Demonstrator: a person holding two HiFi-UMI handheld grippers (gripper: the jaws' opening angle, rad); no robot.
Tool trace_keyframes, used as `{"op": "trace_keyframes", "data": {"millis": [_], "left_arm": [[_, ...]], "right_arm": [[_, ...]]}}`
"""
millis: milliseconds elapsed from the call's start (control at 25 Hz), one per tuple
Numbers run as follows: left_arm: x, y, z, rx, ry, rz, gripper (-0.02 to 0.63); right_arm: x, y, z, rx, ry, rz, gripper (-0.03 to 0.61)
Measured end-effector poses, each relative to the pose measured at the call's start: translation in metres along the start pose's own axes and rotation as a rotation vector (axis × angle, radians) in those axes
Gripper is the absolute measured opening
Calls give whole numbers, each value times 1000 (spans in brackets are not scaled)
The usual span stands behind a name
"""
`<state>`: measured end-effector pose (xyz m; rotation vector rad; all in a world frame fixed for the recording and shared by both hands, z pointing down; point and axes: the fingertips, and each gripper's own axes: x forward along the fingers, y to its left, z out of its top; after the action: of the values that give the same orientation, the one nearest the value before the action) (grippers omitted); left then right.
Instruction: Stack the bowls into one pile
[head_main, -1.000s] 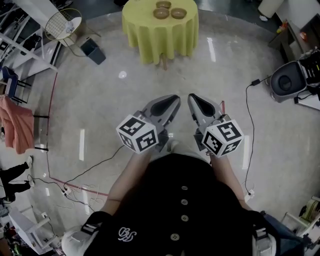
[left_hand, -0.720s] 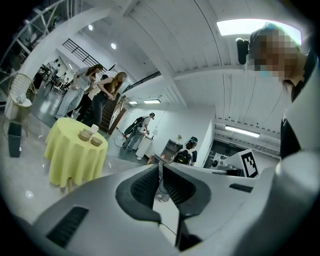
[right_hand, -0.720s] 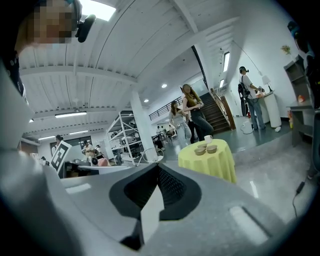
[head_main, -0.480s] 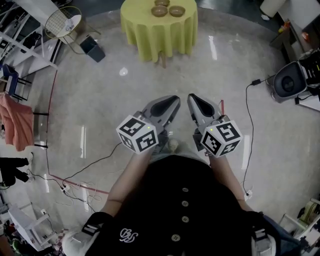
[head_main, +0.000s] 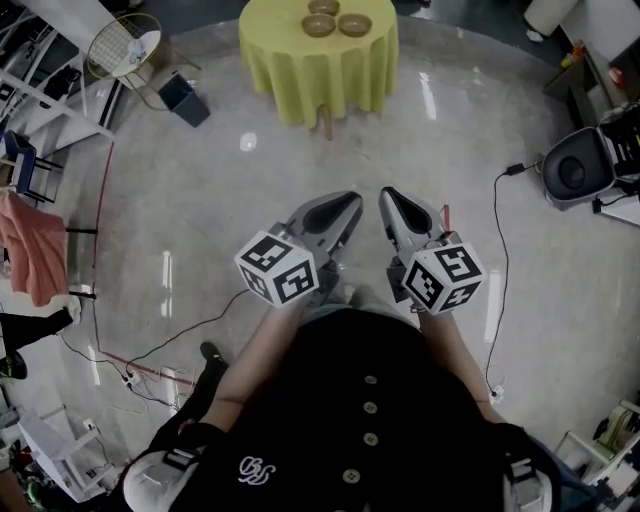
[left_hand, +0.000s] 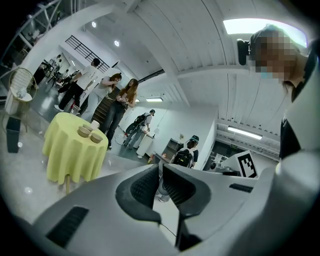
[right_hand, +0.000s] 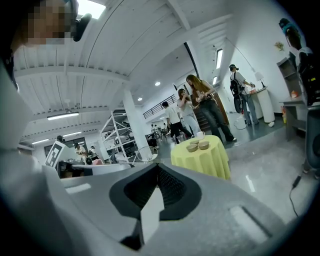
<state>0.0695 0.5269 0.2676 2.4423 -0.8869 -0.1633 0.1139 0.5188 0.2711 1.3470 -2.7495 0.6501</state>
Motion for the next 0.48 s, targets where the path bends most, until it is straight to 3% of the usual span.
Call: {"op": "trace_keyframes", "data": {"millis": [240, 480], "left_arm": [[32, 47, 27, 5, -1, -16, 32], [74, 101, 79, 17, -18, -45, 32]], "right_arm": [[53, -25, 13, 6, 4, 0, 5], [116, -57, 49, -17, -14, -29, 5]]}}
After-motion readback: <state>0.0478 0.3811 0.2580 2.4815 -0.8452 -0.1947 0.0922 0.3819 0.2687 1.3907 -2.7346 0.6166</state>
